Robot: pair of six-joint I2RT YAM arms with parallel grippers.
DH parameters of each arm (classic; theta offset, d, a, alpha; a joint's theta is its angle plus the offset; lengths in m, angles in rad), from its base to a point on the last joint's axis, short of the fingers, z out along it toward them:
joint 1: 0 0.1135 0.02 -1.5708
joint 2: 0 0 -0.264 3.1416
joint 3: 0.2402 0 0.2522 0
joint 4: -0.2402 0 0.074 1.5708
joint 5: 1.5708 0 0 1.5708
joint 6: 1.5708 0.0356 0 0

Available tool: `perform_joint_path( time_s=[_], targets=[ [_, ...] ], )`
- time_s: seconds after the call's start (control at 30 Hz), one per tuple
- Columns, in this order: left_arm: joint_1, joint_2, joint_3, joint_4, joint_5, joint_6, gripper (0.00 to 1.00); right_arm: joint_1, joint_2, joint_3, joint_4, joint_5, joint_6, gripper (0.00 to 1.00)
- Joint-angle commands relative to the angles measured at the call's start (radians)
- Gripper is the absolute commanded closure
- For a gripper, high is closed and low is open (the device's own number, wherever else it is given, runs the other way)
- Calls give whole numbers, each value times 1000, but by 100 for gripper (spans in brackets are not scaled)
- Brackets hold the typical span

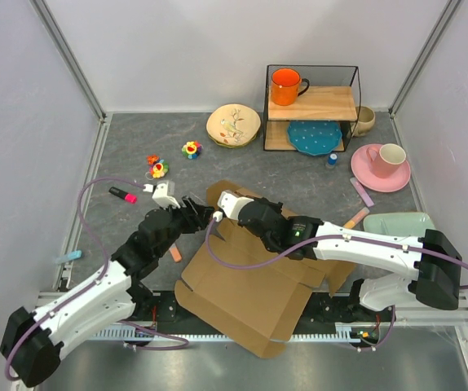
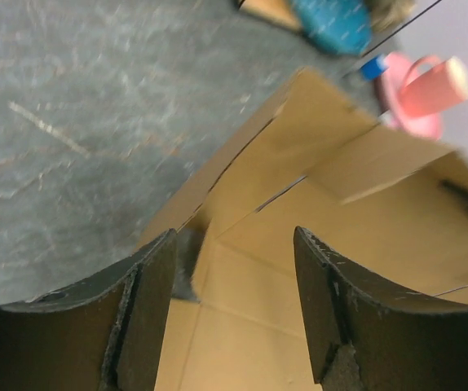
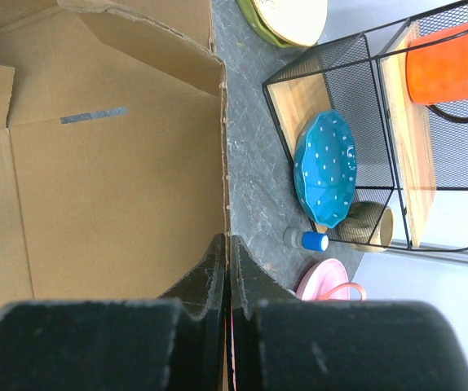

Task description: Fold the paper box

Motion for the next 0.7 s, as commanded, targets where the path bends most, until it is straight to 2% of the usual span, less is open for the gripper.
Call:
perform_joint_path(
  time_s=[0.0, 0.07, 0.23, 0.43, 0.67],
  targets=[
    [3, 93, 6, -14, 23, 44, 36, 6, -8, 35, 25, 19, 0, 100],
    [3, 138, 14, -27, 16, 46, 37, 7, -9, 36, 28, 19, -1, 100],
    [3, 176, -3, 60, -41, 58, 38, 7, -11, 33, 33, 17, -3, 100],
    [3, 304, 41, 133, -69, 101, 41, 9, -9, 33, 42, 6, -4, 100],
    [3, 357, 95, 125, -80, 130, 48, 23, -21, 36, 24, 25, -7, 100]
  ],
)
